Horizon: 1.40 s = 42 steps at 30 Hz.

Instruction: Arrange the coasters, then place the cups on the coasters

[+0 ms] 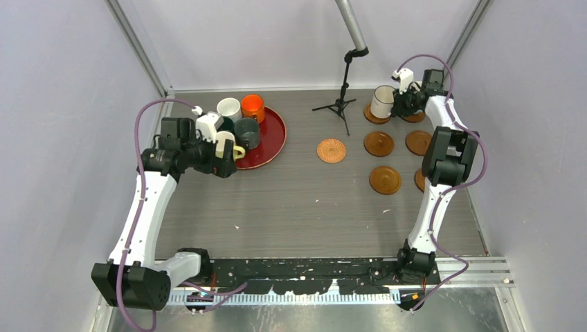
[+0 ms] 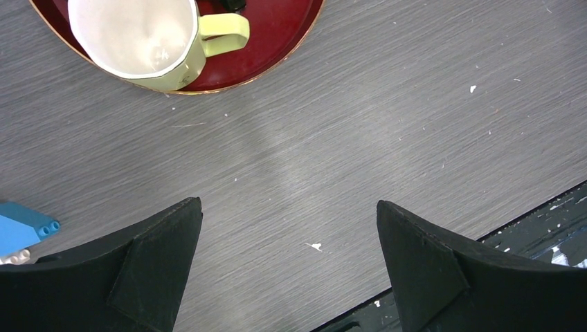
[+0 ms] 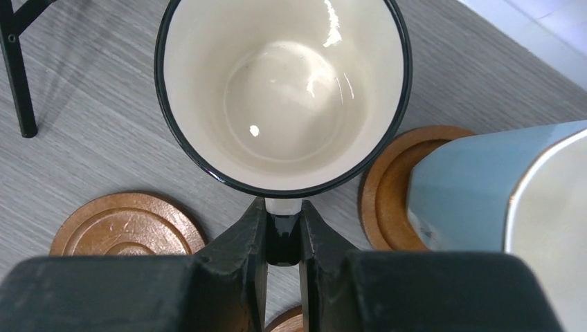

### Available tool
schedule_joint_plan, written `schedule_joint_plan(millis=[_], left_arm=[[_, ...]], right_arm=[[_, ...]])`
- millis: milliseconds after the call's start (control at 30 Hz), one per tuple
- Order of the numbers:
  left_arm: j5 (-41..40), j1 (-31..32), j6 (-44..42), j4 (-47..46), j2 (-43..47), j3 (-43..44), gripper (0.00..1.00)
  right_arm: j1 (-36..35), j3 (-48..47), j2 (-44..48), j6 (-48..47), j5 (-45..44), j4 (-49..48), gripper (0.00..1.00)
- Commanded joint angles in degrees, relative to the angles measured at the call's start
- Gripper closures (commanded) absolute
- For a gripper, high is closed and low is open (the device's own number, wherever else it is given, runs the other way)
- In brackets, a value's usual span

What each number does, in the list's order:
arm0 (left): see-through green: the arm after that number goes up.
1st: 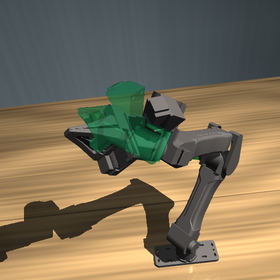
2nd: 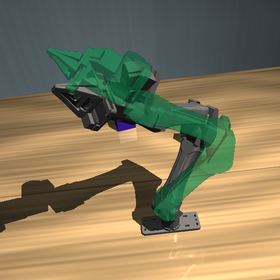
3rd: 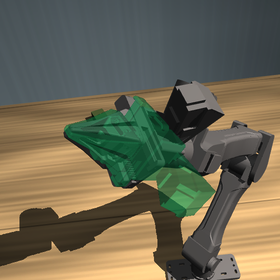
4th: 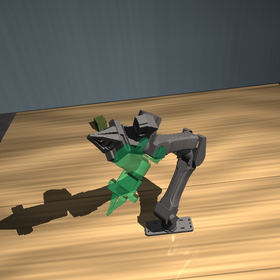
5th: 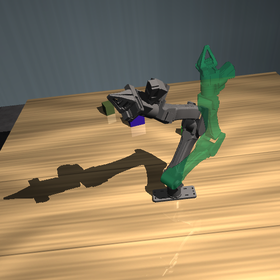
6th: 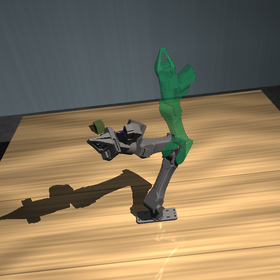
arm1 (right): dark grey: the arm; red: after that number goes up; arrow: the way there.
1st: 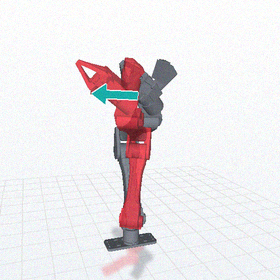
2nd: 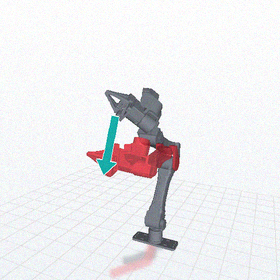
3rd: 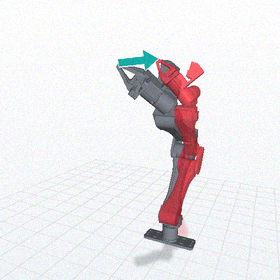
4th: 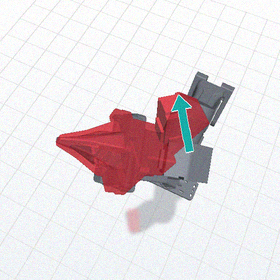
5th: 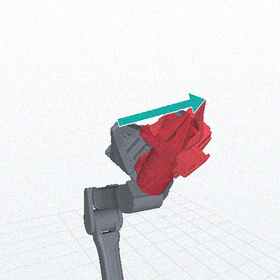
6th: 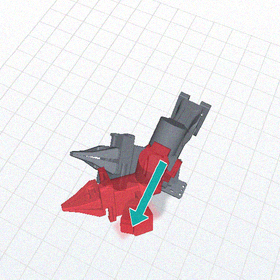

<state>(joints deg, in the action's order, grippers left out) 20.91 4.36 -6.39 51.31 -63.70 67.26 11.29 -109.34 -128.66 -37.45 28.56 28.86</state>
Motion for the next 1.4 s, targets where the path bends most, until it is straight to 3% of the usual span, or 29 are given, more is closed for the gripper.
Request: schedule_joint_plan(millis=[0, 500, 633, 1033, 1367], left_arm=[[-0.53, -0.23, -0.29, -0.42, -0.39, 2.25, 0.0], [-0.88, -0.23, -0.32, -0.15, -0.31, 2.49, 0.0], [-1.35, -0.23, -0.31, -0.09, -0.23, 2.43, 0.0], [-1.5, -0.21, -0.39, 0.12, 0.0, 2.55, 0.0], [-6.46, -0.23, 4.44, 1.19, 0.69, 3.22, 0.0]], right_arm=[[-0.45, -4.59, 1.41, -0.83, 1.59, -6.54, 1.0], [-0.7, -3.41, 0.75, -1.04, 2.22, -6.66, 0.93], [-0.96, -3.1, 0.22, -0.94, 1.66, -6.91, 0.87], [-0.63, -0.32, 4.07, -0.37, -1.56, -6.98, 0.45], [1.54, 6.18, 20.04, 3.09, -5.87, -1.86, 0.33]])
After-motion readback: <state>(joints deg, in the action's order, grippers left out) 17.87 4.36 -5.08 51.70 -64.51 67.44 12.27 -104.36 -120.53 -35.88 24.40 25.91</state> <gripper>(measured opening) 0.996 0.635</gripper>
